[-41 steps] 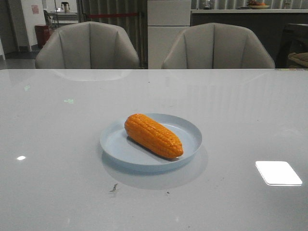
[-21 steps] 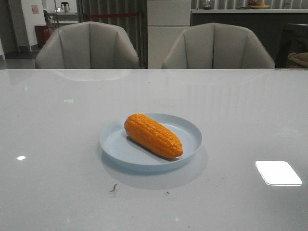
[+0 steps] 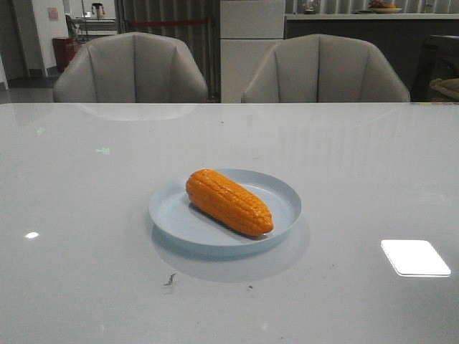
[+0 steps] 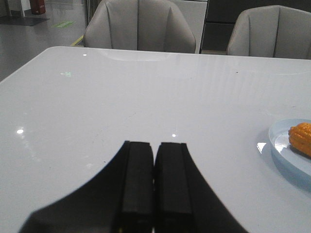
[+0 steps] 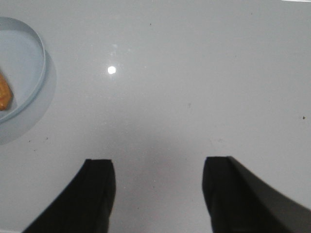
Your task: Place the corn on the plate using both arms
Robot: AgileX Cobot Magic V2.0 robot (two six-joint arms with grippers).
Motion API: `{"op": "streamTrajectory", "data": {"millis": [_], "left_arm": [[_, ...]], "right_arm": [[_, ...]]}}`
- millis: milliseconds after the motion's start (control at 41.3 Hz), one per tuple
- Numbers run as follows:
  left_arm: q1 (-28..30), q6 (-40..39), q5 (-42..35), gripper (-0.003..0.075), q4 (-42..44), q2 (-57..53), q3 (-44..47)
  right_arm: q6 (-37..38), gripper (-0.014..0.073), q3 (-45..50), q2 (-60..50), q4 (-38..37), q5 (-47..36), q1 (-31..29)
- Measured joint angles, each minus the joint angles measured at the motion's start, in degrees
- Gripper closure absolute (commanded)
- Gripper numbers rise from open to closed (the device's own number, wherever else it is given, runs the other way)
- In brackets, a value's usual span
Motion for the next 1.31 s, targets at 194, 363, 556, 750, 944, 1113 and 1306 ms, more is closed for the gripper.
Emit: {"op": "streamTrajectory", "data": {"millis": [194, 363, 556, 750, 944, 1113, 1306], "left_arm": [[0.00, 0.00, 0.00, 0.0626, 0.00, 0.00, 0.00], [0.00, 0.00, 0.00, 0.0626, 0.00, 0.00, 0.00], [0.00, 0.00, 0.00, 0.0626, 0.00, 0.00, 0.00], [0.00, 0.00, 0.00, 0.0626, 0.00, 0.00, 0.00], [0.00, 0.00, 0.12, 0.0626, 0.00, 0.00, 0.00], [0.00, 0.00, 0.12, 0.0626, -0.03, 0.00, 0.00], [0.00, 0.00, 0.12, 0.0626, -0.03, 0.00, 0.00]], "right_arm": [[0.00, 0.0545, 6.02, -6.19, 0.72, -7.84, 0.00], [0.00, 0.0536, 13.90, -13.31, 0.83, -21.05, 0.00], [0.00, 0.0536, 27.02, -24.93, 0.95, -39.25, 1.92], [-0.10, 0.0536, 36.97, -38.08, 1.05, -39.64, 3.72], [-0.10, 0.0536, 37.08, -43.62, 1.05, -33.92, 3.85], [-0.10, 0.0536, 37.21, -43.62, 1.05, -31.87, 3.85], [-0.10, 0.0536, 37.24, -43.62, 1.05, -31.74, 3.85]]}}
